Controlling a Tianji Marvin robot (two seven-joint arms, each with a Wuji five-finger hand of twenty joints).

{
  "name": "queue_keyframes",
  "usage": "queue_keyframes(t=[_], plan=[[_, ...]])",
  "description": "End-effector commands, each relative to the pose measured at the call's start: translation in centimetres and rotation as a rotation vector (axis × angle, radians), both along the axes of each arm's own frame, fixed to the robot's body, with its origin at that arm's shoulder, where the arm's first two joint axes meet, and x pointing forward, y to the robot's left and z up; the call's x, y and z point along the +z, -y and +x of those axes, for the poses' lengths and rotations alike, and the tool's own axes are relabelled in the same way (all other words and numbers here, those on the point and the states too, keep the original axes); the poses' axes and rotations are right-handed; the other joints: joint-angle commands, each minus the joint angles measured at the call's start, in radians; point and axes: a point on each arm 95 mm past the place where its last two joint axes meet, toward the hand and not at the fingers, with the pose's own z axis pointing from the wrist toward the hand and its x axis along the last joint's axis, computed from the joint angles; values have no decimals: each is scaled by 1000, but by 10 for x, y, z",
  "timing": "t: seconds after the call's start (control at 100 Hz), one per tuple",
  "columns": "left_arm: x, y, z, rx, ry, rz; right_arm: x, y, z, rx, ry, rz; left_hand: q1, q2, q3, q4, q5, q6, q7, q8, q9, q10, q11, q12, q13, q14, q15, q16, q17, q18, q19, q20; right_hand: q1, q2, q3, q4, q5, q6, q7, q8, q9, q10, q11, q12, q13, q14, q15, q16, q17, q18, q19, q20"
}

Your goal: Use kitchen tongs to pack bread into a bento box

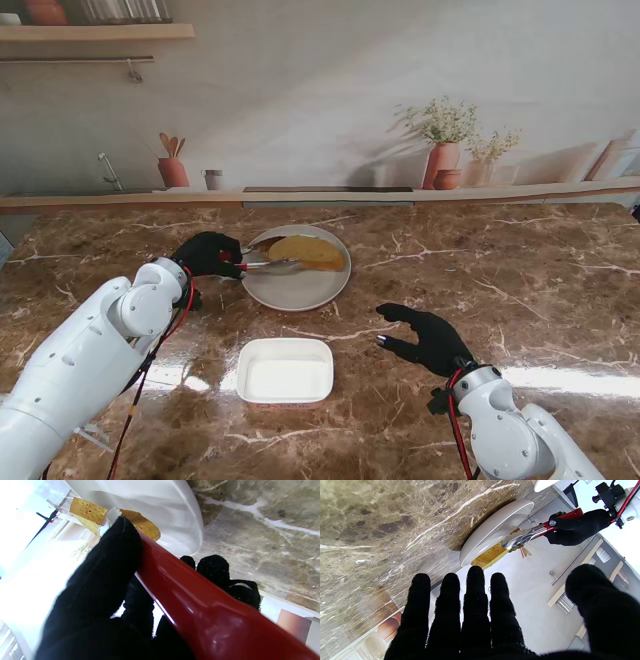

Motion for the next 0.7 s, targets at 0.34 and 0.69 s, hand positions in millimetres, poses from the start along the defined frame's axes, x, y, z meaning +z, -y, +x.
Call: queue_keyframes(t=[0.34,0.69], plan=[[46,-12,-40,-121,58,30,-1,-1,-1,-1,-5,-1,203,196,199,40,50,-51,82,47,148,-208,269,92,43,0,75,19,12,-35,93,43,19,15,-15,23,-22,-23,-11,-8,-10,-12,4,9,5,0,7,14,-3,-9,-21,27],[68,-37,-104,-256,41,126,2,-1,0,1,6,-4,202,206,182,42,40,-46,63,48,147,-201,261,88,51,-10,71,21,23,-41,92,46,18,14,-14,23,-22,-24,-12,-6,-10,-10,4,8,5,-1,7,14,-2,-9,-20,27]])
